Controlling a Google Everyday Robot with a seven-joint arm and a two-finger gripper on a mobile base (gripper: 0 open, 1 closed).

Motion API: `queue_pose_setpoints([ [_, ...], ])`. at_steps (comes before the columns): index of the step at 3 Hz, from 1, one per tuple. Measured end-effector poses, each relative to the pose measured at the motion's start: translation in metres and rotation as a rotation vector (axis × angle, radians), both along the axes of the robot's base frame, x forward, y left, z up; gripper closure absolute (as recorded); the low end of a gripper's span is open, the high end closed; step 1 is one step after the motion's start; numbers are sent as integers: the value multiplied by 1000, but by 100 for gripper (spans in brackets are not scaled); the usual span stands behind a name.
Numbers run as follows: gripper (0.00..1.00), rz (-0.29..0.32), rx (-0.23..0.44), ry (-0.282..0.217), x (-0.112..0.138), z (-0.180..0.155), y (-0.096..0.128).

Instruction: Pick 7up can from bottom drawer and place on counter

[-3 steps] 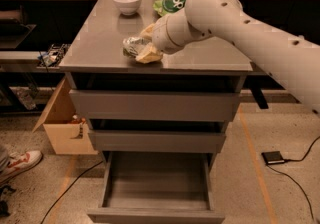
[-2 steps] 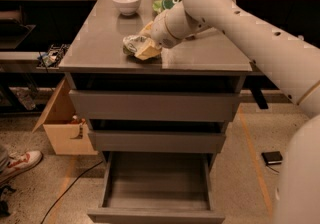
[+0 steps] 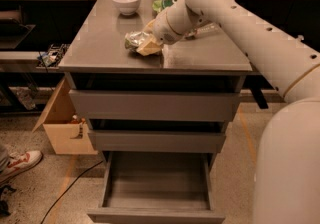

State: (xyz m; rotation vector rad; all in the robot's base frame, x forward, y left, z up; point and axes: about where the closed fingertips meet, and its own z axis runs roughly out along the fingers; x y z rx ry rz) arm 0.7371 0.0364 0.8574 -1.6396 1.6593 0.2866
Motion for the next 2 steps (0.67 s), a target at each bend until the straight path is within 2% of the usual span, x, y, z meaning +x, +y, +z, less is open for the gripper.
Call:
queue_pose_setpoints([
  [2,36,3,0,3,0,-2,2],
])
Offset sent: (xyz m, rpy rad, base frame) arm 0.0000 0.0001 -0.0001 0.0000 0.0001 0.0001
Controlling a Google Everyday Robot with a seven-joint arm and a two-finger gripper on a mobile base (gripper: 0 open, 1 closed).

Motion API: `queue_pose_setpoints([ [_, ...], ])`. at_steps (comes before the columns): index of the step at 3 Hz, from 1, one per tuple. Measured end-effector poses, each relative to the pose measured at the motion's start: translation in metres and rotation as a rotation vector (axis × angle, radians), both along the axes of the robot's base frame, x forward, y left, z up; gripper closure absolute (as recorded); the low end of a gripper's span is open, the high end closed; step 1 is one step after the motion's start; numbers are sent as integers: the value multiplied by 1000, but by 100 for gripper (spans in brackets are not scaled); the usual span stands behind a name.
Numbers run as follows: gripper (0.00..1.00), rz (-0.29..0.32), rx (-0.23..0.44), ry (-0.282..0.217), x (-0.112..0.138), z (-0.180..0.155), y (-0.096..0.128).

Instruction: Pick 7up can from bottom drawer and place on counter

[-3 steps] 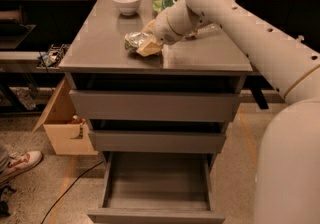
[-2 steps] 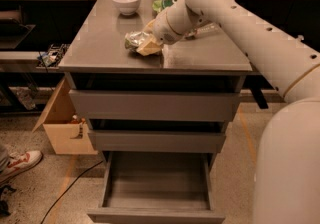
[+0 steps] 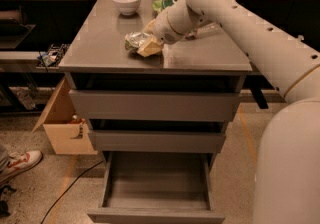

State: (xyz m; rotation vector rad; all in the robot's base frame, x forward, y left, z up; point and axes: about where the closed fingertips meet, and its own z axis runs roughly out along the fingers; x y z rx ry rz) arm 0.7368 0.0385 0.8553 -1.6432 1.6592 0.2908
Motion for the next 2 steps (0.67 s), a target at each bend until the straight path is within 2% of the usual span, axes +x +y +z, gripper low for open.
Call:
queue_pose_setpoints([
  [1,13,0,0,0,0,1,0],
  [2,0,4,0,4,0,-1,2],
])
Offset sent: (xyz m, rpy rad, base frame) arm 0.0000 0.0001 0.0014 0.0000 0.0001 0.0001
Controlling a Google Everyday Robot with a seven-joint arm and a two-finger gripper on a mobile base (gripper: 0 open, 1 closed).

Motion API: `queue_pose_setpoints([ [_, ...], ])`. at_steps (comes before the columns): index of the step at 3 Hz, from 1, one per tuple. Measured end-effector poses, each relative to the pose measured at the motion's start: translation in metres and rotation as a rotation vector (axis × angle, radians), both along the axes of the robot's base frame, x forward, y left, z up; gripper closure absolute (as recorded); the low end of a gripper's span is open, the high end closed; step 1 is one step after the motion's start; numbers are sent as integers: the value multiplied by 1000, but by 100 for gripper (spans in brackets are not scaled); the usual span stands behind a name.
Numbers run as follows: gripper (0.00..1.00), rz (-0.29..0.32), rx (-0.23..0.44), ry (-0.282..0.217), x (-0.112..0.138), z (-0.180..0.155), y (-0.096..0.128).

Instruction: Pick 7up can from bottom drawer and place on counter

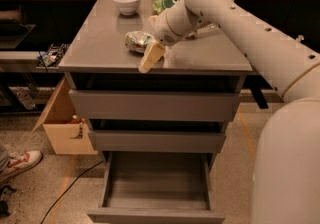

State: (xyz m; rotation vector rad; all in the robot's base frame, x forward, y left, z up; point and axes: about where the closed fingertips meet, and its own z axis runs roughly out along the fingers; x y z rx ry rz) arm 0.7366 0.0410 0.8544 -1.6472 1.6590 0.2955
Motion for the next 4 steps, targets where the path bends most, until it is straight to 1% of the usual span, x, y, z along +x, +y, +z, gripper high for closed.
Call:
queue_pose_setpoints([
  [1,0,0,0,0,0,0,0],
  [2,0,-23,-12,-27,-6,8,-3],
  [3,0,-101,7,-74,-22,34,-30],
  [4,0,-191,79,-126,-36,58,-76],
])
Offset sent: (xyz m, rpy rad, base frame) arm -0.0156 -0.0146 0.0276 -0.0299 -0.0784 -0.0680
